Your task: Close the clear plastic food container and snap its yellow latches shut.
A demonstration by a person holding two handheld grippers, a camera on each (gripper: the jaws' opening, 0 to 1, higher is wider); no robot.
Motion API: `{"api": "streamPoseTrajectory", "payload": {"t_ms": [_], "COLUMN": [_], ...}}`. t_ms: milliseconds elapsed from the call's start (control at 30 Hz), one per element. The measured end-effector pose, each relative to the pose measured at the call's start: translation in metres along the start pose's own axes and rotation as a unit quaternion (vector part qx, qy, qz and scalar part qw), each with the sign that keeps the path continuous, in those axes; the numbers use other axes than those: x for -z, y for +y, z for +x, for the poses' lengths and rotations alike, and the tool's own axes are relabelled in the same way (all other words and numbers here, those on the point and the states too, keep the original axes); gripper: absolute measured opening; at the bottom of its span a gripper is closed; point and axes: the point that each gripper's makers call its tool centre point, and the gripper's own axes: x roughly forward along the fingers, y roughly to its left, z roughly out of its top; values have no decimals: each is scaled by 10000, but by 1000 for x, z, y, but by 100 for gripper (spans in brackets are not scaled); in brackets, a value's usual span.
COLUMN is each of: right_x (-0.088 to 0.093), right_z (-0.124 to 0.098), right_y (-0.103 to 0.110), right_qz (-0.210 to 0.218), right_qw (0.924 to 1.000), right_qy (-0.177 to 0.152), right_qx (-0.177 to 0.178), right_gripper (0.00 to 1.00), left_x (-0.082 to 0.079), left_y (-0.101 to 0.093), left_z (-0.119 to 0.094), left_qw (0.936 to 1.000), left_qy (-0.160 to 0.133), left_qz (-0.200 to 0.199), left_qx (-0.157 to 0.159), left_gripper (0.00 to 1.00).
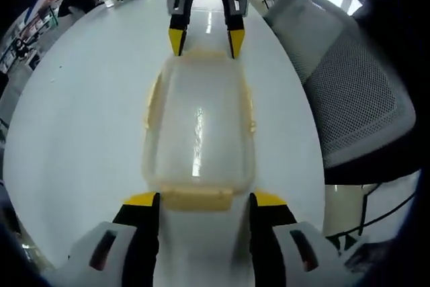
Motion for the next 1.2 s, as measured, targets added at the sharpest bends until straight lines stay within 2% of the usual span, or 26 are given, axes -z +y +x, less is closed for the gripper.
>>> {"api": "streamPoseTrajectory", "payload": {"t_ms": [467,733,800,1200], "right_x": [-1,0,0,0], "right_z": [0,1,0,2], "right_y": [-3,-3,-4,-4], "right_qz": [-78,-137,-150,-88], "right_qw": [9999,9999,9998,9997], "right_qy": [-1,14,34,224], "right_qx": [106,75,82,83], "right_gripper": [45,44,40,39], "left_x": [-2,-3,-3,-3], "left_y": [4,5,5,3], "left_z": [0,1,0,0], "left_qw": [9999,9999,9999,9998], "left_qy": [63,104,102,174], "left_qz": [45,13,36,53], "left_qx": [-94,-119,-120,-113], "left_gripper": [48,40,40,39]}}
